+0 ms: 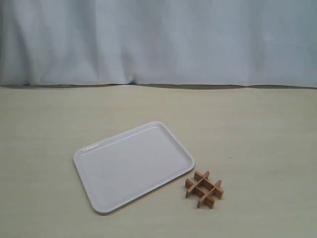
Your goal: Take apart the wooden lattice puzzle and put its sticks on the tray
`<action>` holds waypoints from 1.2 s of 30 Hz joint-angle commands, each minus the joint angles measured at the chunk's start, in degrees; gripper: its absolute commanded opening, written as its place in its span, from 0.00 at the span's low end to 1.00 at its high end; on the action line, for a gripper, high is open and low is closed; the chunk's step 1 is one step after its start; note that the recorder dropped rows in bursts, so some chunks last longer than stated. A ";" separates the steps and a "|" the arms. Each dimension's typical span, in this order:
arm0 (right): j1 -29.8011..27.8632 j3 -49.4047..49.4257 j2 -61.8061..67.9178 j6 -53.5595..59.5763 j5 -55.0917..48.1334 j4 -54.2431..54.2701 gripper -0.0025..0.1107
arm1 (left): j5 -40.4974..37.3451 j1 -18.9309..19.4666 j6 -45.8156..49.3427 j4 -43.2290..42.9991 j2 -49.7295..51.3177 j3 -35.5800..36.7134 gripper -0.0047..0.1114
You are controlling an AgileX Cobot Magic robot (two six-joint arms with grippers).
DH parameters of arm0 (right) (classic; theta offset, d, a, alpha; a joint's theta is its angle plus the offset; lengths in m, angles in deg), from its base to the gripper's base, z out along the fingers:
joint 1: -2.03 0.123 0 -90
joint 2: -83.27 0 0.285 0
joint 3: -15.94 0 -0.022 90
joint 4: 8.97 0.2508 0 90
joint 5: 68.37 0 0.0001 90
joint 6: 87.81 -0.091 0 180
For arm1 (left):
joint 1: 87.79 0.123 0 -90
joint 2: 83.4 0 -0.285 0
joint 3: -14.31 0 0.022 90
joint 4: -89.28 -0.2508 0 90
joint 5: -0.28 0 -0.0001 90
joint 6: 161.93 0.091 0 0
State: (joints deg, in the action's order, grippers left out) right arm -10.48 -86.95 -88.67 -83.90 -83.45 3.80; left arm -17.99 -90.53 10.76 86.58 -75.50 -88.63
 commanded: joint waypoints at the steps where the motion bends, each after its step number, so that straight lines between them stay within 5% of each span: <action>1: 0.00 0.11 -0.27 0.44 0.14 0.22 0.06 | 0.55 0.09 -0.28 0.23 -0.12 0.16 0.04; 17: 0.00 0.11 -0.27 0.44 2.83 0.20 0.06 | 0.55 0.09 -0.28 0.23 -0.12 0.16 0.04; 30: 0.00 0.11 -0.27 -0.19 36.68 0.20 0.06 | 0.55 0.09 -0.28 0.23 -0.12 0.16 0.04; 36: 0.00 0.11 -0.27 -22.62 39.27 0.20 0.06 | 0.55 0.09 -0.28 0.23 -0.12 0.16 0.04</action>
State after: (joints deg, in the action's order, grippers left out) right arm -10.48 -86.95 -88.67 -94.94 -45.21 3.83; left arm -17.99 -90.53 10.76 86.58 -75.50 -88.63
